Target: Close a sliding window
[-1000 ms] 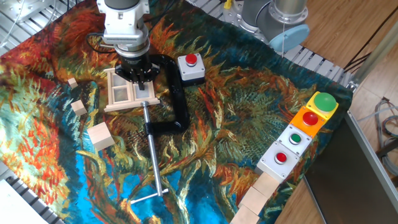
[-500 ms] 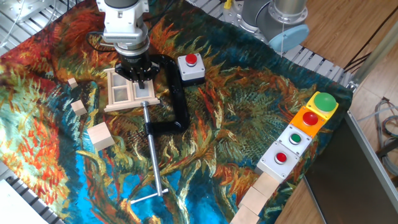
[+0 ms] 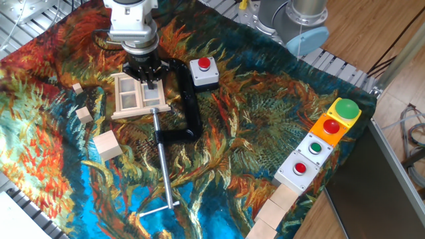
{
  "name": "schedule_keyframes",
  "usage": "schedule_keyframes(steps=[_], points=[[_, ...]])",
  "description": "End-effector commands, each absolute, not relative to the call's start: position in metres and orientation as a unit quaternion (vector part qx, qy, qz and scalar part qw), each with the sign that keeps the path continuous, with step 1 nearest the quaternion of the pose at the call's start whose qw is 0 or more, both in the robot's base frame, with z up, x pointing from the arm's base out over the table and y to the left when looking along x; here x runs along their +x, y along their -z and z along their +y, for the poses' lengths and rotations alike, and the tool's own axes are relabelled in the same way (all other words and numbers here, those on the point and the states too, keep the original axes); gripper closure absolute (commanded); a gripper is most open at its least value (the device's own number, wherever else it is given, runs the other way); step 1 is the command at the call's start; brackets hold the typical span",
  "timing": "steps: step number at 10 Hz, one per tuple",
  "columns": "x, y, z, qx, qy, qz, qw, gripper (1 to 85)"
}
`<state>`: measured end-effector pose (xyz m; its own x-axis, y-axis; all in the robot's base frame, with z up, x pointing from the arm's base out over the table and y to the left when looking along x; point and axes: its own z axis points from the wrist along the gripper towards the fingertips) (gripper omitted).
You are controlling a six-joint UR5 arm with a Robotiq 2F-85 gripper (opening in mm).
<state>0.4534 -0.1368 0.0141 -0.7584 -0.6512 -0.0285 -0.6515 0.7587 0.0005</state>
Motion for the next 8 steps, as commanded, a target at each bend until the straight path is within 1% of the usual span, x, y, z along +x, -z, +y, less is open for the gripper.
schedule_keyframes(steps=[1,8], points=[[0.4431,-0.0190,-0.1490,-0.344,-0.002,0.939,0.003,84.3],[0.4345,-0.0228,-0.1562,-0.341,-0.010,0.940,-0.002,84.3]])
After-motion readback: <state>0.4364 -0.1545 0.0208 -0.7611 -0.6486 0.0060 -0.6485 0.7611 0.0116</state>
